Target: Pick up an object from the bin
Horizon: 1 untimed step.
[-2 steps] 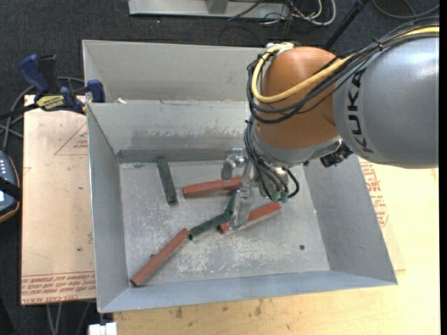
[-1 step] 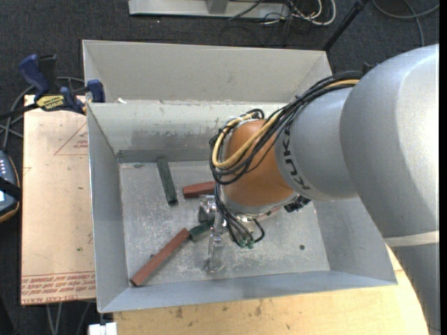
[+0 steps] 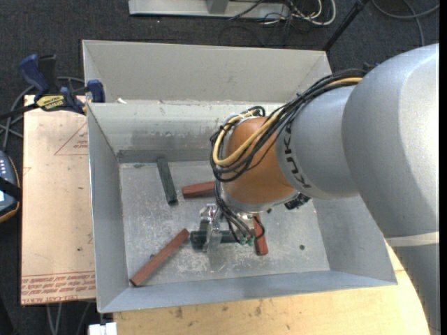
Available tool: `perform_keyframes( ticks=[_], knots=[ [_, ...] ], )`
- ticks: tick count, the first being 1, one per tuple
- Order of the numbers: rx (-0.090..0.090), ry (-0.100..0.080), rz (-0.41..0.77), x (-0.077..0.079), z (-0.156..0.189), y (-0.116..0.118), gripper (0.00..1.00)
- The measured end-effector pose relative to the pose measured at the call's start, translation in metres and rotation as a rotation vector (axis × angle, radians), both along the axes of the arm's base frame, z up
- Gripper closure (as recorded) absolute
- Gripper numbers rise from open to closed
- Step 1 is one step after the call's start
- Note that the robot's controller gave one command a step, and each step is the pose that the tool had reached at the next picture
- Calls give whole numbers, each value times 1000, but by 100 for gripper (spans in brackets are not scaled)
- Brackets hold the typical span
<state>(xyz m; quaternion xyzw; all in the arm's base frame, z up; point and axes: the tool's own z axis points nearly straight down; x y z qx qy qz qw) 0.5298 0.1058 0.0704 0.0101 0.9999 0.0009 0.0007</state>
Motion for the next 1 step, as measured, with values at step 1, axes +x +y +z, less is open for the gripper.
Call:
perform_keyframes(
  ticks=[1],
  knots=[
    [0, 1, 0, 0, -1, 0, 0]
  ],
)
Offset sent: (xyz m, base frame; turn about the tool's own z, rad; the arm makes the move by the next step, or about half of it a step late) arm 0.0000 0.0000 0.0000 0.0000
